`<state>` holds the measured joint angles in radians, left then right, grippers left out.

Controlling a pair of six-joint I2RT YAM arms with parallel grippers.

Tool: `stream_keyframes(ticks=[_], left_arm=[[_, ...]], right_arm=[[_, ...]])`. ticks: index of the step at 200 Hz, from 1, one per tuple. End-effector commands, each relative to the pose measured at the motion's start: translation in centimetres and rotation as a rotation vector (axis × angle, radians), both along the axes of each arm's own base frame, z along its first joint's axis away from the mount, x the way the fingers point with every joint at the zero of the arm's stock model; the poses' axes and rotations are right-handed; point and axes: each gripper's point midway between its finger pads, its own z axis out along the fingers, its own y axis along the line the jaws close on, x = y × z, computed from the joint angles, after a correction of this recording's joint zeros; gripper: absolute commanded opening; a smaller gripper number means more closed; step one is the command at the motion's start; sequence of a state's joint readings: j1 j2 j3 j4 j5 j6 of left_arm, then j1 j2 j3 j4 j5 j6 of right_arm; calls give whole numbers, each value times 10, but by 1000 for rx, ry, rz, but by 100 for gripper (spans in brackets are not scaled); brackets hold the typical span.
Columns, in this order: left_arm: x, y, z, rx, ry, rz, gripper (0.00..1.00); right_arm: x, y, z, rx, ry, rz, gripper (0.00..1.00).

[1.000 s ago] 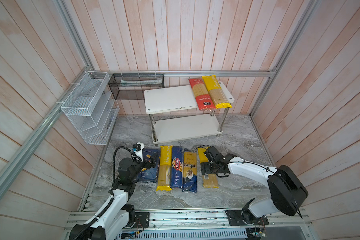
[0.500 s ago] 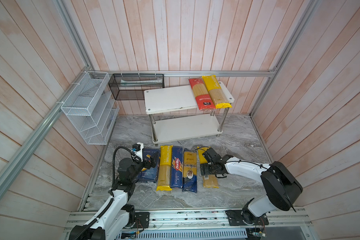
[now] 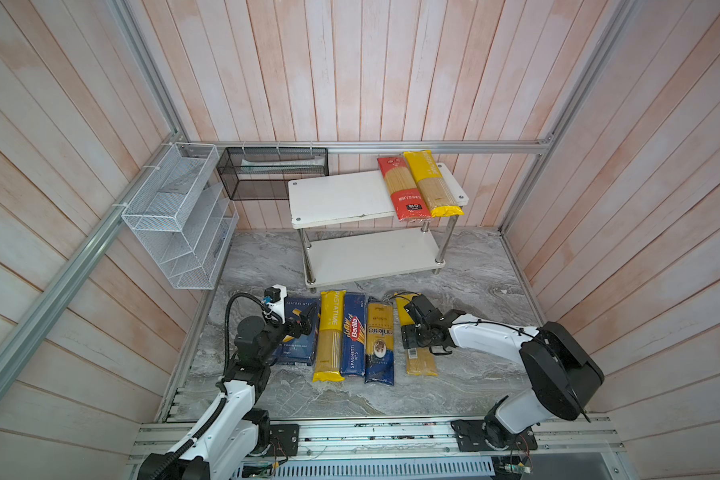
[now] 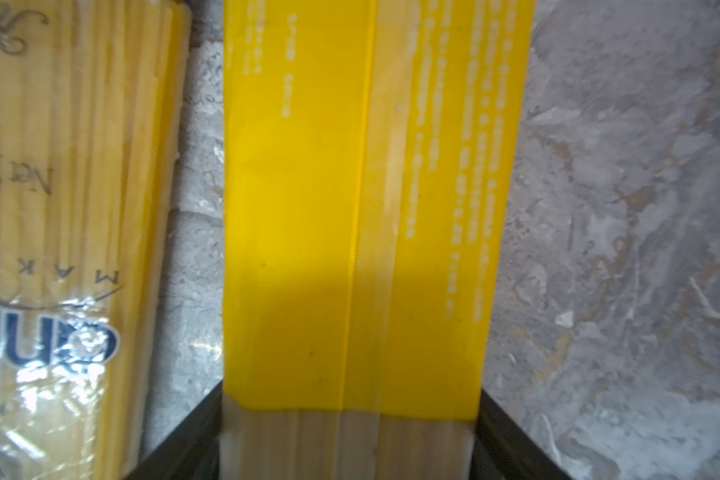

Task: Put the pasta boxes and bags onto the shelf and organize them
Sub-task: 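Close the right gripper on the yellow bag's end and lift it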

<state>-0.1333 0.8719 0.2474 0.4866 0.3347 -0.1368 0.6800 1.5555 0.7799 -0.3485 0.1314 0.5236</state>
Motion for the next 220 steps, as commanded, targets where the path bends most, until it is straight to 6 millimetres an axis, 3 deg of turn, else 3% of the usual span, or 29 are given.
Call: stream_keyframes(ticks=[1,67,110,175,220], left_arm=[[-2,-1,0,-3,-8,-5,100],[-2,-1,0,-3,-8,-5,100],[-2,-1,1,-3,-7,-8,100],[-2,-1,0,-2,-7,-6,100],[-2,-1,0,-3,-7,-7,100]], right_arm=[[-9,-1,-8,20,31,-3,72],[-12,-2,5,79,-27,-17,62],[-16,2,2,101,-14,0,40],[-7,9,12,107,-33,16,27],[0,15,31,116,-68,30,16]])
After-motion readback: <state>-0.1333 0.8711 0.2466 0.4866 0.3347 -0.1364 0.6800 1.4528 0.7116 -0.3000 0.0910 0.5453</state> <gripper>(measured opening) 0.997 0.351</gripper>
